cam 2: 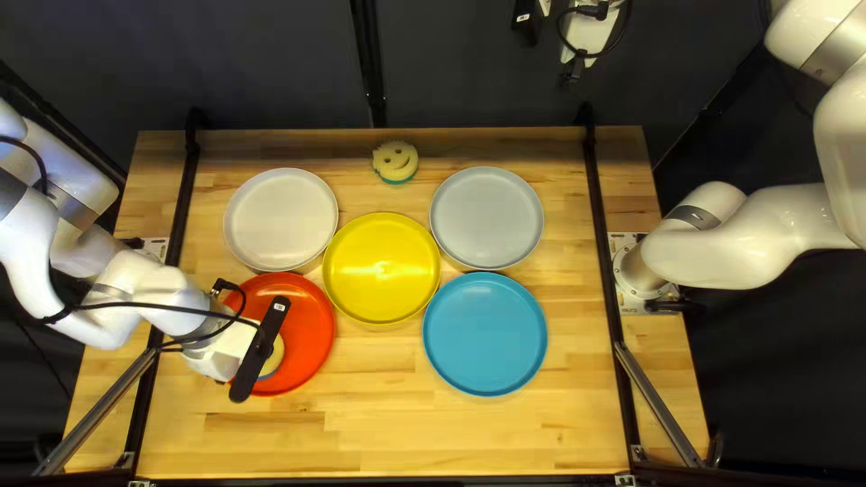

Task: Pick up sponge and scrub the plate

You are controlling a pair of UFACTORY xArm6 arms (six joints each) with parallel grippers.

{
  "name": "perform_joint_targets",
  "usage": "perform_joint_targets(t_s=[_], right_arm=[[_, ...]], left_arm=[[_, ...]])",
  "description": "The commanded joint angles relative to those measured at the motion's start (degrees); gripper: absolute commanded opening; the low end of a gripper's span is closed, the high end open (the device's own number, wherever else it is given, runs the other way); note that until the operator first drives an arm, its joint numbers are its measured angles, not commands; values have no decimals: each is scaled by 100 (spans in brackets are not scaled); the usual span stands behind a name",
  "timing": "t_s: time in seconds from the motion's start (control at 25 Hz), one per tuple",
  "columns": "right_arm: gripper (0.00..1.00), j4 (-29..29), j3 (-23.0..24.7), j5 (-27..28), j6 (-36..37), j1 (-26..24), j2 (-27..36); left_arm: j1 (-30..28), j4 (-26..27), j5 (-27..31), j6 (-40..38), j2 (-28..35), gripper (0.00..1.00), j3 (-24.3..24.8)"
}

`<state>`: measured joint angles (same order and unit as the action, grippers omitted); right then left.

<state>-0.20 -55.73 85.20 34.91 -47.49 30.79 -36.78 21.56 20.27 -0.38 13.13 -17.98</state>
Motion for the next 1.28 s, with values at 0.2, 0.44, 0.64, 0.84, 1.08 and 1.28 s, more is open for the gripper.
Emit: perform_joint_targets(t_s=[0.2,0.44,0.64,0.84,1.08,1.28], right_arm=[[100,0,0,0,0,0,0],[100,0,0,0,0,0,0],[100,0,0,0,0,0,0],[100,0,0,0,0,0,0],[100,0,0,0,0,0,0],[100,0,0,0,0,0,0]], left_arm=[[213,427,-176,632,82,0,275],[862,387,-20,1165,426,0,540],[1185,-86,243,951,852,0,668],[1328,-807,703,359,1283,0,652],[1584,-1341,1359,67,1817,0,602],[2172,-1476,1773,477,2230,0,721]])
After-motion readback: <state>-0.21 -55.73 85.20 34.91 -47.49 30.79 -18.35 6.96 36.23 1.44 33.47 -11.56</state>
